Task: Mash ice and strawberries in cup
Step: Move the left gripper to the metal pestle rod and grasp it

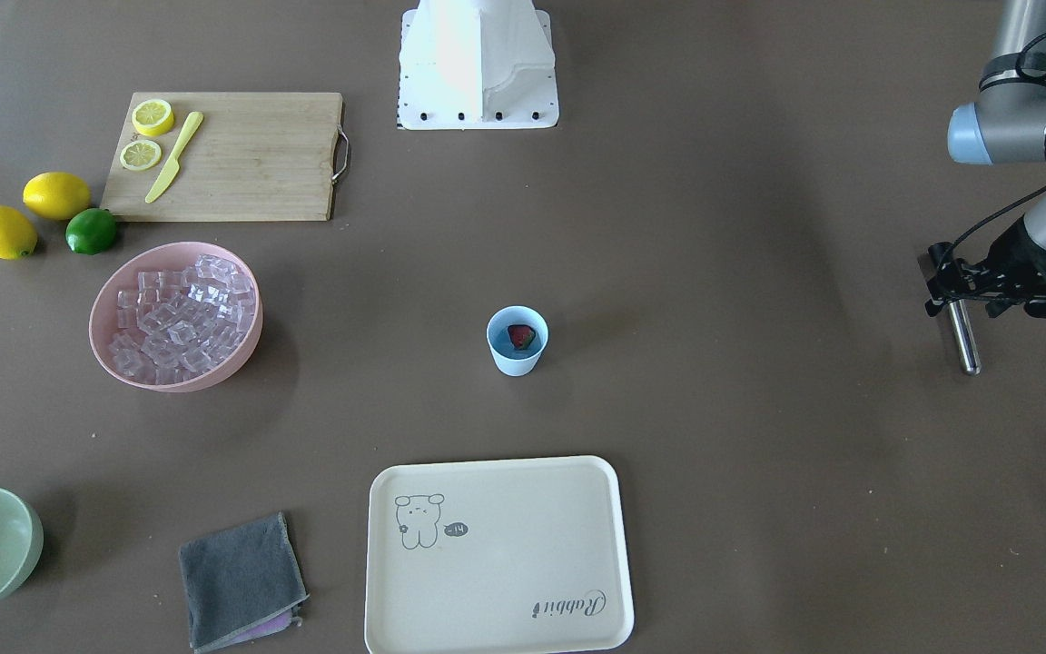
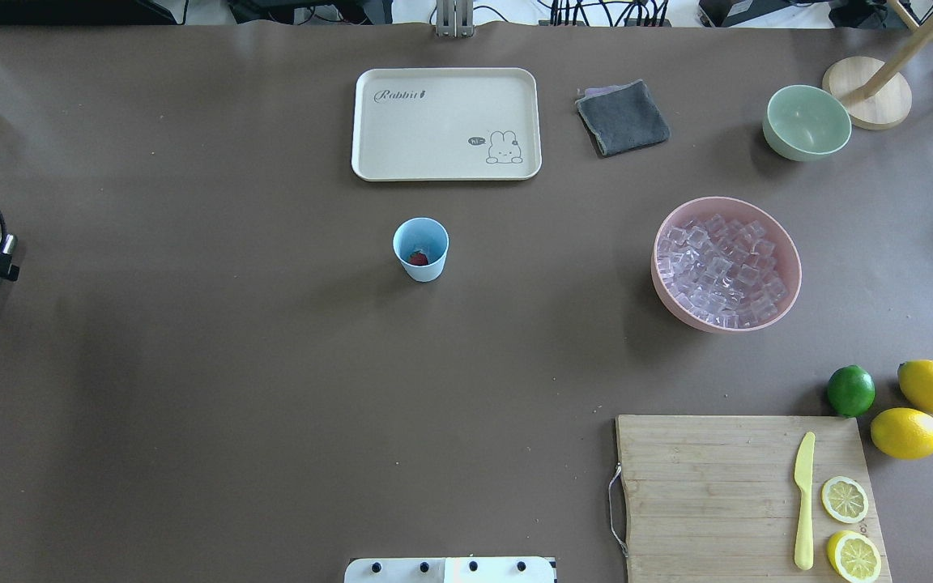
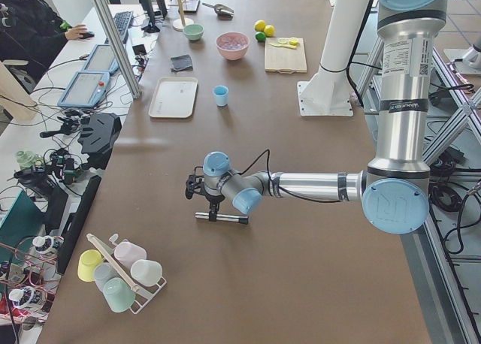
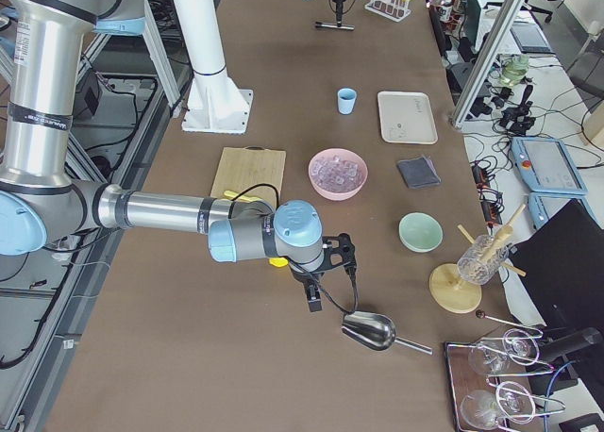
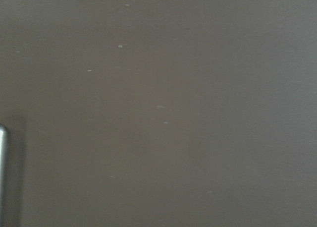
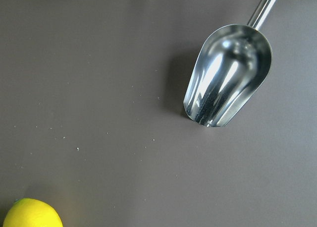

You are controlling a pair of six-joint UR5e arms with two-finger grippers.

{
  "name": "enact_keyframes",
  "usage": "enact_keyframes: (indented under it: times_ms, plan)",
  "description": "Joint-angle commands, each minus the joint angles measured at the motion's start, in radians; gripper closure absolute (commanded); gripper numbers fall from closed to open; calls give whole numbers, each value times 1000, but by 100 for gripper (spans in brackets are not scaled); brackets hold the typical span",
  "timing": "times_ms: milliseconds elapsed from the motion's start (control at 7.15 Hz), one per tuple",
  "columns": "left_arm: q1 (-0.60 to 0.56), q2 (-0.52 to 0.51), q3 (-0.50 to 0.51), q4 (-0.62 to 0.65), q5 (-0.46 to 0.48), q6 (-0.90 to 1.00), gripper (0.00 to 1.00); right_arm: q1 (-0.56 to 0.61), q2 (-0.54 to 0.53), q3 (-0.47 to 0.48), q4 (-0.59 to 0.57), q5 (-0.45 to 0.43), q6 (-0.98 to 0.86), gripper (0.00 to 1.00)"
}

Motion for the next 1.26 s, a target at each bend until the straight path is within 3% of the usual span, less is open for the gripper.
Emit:
enact_keyframes:
  times_ms: [0, 140, 280, 559, 839, 979, 1119]
  plan:
    - [-4, 1, 50, -58, -2, 3, 13, 0, 0, 1, 3, 0, -3, 1]
    - [-4, 2, 52, -58, 0, 9, 41, 0, -2, 1, 4, 0, -6, 1]
    - [0, 4, 55, -59, 0, 8, 56, 0, -5, 4, 4, 1, -7, 1]
    - [2, 10, 53, -64, 1, 14, 62, 0, -2, 3, 4, 0, -9, 1]
    - [5, 10, 52, -64, 4, 9, 61, 0, -3, 3, 4, 0, -9, 1]
    - [5, 10, 55, -73, 7, 9, 56, 0, -2, -2, 4, 0, -9, 1]
    - [6, 9, 55, -73, 9, 8, 40, 0, 0, -2, 4, 0, -9, 1]
